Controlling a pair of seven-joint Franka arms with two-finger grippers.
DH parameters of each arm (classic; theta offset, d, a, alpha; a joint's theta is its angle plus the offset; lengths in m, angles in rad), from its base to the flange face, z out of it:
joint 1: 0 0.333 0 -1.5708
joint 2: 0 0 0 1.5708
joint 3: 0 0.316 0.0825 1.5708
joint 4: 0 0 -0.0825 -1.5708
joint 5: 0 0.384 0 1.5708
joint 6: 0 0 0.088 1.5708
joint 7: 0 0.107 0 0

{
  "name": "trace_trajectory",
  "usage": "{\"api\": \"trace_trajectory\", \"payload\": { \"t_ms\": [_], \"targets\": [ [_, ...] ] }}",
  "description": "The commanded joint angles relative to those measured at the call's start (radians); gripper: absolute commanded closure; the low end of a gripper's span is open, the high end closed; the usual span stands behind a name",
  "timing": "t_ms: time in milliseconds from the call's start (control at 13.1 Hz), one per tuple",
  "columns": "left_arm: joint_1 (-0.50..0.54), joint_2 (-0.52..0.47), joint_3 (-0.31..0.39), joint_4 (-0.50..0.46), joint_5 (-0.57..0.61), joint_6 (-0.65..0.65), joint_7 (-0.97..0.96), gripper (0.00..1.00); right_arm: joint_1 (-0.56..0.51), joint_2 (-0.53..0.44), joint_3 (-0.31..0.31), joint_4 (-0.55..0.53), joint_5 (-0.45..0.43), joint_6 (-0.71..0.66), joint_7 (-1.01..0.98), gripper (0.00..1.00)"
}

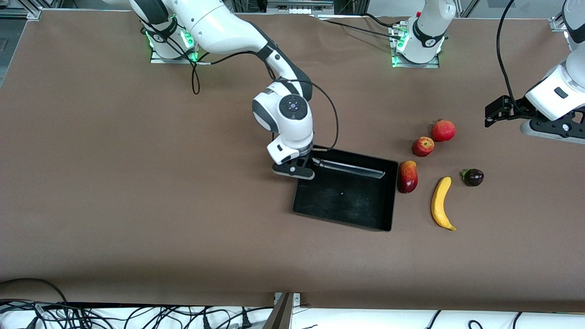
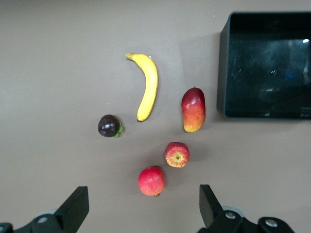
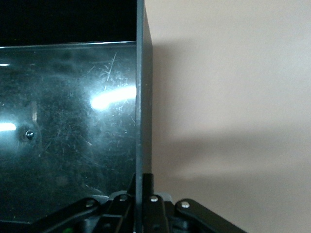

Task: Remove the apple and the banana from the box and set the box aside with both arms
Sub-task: 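Drag the empty black tray across the table with the right gripper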

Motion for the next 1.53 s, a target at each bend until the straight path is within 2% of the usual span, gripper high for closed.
{"api": "trace_trajectory", "payload": {
  "t_ms": [0, 230, 536, 689, 766, 919, 1148, 1455],
  "targets": [
    [-0.002, -0.013, -0.006, 0.004, 0.019, -0.009, 0.007, 0.0, -0.084, -0.1, 0.011, -0.022, 0.006, -0.1, -0.161, 1.0],
    [-0.001, -0.013, -0.004, 0.004, 0.017, -0.009, 0.016, 0.0, -0.183, -0.251, 0.007, -0.141, 0.081, -0.191, -0.39, 1.0],
    [-0.002, -0.001, -0.006, 0.018, 0.019, -0.007, 0.007, 0.0, -0.338, -0.541, 0.0, -0.538, 0.099, -0.123, -0.635, 1.0],
    [-0.002, 0.0, -0.006, 0.019, 0.019, -0.004, 0.01, 0.0, -0.403, -0.659, -0.039, -0.717, 0.101, -0.078, -0.753, 1.0],
    [-0.002, -0.001, -0.006, 0.019, 0.017, -0.007, 0.01, 0.0, -0.409, -0.701, -0.083, -0.791, 0.101, -0.056, -0.808, 1.0],
    [-0.002, -0.001, -0.006, 0.019, 0.017, -0.009, 0.011, 0.0, -0.409, -0.741, -0.183, -0.899, 0.105, -0.015, -0.901, 1.0],
    [-0.002, 0.0, -0.006, 0.019, 0.017, -0.009, 0.01, 0.0, -0.411, -0.741, -0.294, -1.009, 0.177, 0.106, -1.107, 1.0],
    [-0.002, -0.001, -0.007, 0.019, 0.017, -0.01, 0.013, 0.0, -0.435, -0.643, -0.316, -1.028, 0.344, 0.212, -1.343, 1.0]
  ]
}}
